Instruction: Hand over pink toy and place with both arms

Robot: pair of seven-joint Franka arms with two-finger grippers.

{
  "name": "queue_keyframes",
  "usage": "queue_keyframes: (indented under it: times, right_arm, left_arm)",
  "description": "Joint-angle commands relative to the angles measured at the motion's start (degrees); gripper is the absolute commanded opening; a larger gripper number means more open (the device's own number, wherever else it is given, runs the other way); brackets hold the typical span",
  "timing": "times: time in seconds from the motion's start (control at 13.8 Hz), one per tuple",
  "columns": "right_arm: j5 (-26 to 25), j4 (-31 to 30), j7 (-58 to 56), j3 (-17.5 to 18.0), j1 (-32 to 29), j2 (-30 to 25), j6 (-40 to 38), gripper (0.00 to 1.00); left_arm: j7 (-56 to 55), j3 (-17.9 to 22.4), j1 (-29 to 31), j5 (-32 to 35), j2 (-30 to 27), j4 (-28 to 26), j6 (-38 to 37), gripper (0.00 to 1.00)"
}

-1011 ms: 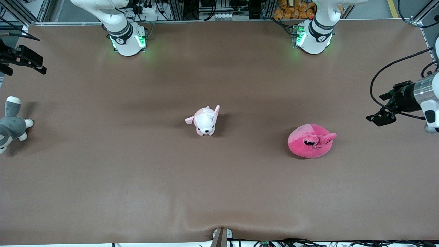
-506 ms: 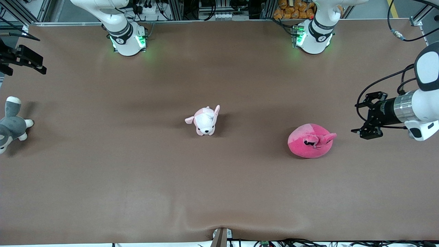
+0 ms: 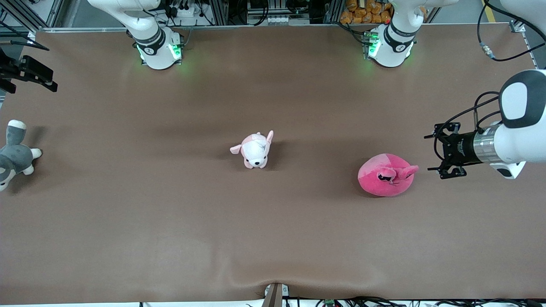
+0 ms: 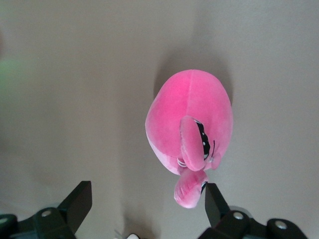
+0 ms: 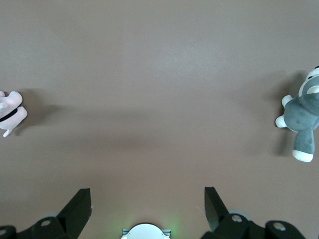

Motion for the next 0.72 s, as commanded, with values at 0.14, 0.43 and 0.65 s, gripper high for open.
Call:
queue_keyframes:
  times: [0.14,0.43,0.65]
  right_arm:
    - [2.83,-0.19,-0.08,-0.28,-0.51,-0.62,-1.50,1.00]
    - [3.10,-0.19,-0.08,-0.37,-0.60,-0.62,-2.83,1.00]
    - [3.88,-0.19,-0.08,-0.37,-1.04,-0.62,-2.83,1.00]
  left_arm:
    - [-0.92,0.22,0.58,-2.98,-0.29,-2.79,4.79,1.00]
    - [-0.92,0.13,0.41,-3.06,-0.29,-6.31,9.19,1.00]
    - [-0.92,0.13,0.50,-3.15,-0.21,-6.58,9.98,1.00]
